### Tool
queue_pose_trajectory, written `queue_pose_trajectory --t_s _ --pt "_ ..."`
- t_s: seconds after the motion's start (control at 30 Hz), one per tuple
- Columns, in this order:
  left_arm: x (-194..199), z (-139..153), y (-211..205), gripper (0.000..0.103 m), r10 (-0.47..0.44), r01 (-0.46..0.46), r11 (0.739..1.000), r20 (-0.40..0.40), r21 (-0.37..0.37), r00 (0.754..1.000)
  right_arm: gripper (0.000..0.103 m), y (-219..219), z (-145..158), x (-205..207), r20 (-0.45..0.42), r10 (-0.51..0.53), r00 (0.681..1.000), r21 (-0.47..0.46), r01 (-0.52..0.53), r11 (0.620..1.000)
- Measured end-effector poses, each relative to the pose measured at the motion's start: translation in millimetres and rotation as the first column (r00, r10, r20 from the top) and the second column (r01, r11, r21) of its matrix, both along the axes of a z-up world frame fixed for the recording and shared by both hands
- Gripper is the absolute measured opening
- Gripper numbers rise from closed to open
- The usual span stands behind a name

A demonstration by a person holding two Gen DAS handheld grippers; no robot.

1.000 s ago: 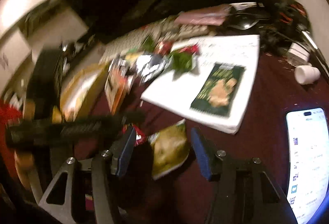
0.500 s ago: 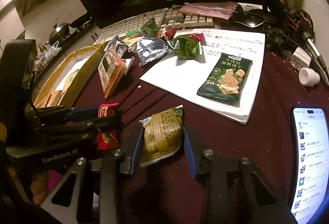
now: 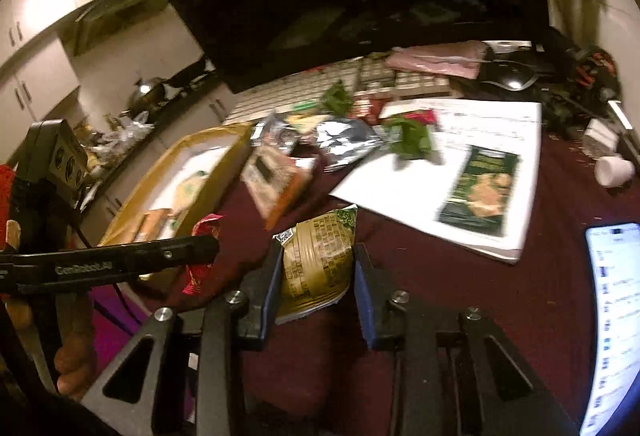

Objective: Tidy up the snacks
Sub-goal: 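Carry both held packets over the tray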

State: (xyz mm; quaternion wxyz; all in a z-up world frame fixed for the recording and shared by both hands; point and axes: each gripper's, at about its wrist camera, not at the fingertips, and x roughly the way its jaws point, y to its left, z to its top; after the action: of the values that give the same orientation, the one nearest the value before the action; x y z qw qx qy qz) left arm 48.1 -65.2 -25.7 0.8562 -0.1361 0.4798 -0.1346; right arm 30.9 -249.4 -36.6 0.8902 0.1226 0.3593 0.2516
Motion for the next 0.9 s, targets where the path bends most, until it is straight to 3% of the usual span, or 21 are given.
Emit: queue_pose_trajectory --t_s 0.1,0.2,0.3,0.47,0.67,0.83,0.9 --pt "-10 11 23 0.019 0.053 -0.053 0.999 0.023 0.003 0.998 0.033 20 4 5 0.004 0.049 0.999 0.011 -0.049 0.999" --pt "-13 20 47 0.019 0.132 -0.135 0.990 0.054 0.051 0.990 0.033 40 9 11 0.016 0.111 0.994 0.028 -0.112 0.993" --pt "-12 29 68 0.019 0.218 -0.230 0.964 0.098 0.135 0.971 0.033 66 14 22 0.019 0.170 0.985 0.043 -0.170 0.984" --pt "-6 31 99 0.019 0.328 -0.354 0.900 0.140 0.254 0.934 0.033 122 21 43 0.007 0.259 0.966 0.033 -0.259 0.965" --pt "-1 32 123 0.019 0.372 -0.407 0.864 0.170 0.296 0.913 0.033 169 26 71 -0.020 0.315 0.949 0.026 -0.314 0.949" --pt "13 26 135 0.019 0.378 -0.414 0.855 0.171 0.313 0.910 0.033 201 26 90 -0.025 0.323 0.946 0.001 -0.323 0.946" --pt "26 19 141 0.019 0.370 -0.398 0.864 0.148 0.309 0.917 0.033 208 24 99 -0.036 0.320 0.947 -0.002 -0.320 0.947"
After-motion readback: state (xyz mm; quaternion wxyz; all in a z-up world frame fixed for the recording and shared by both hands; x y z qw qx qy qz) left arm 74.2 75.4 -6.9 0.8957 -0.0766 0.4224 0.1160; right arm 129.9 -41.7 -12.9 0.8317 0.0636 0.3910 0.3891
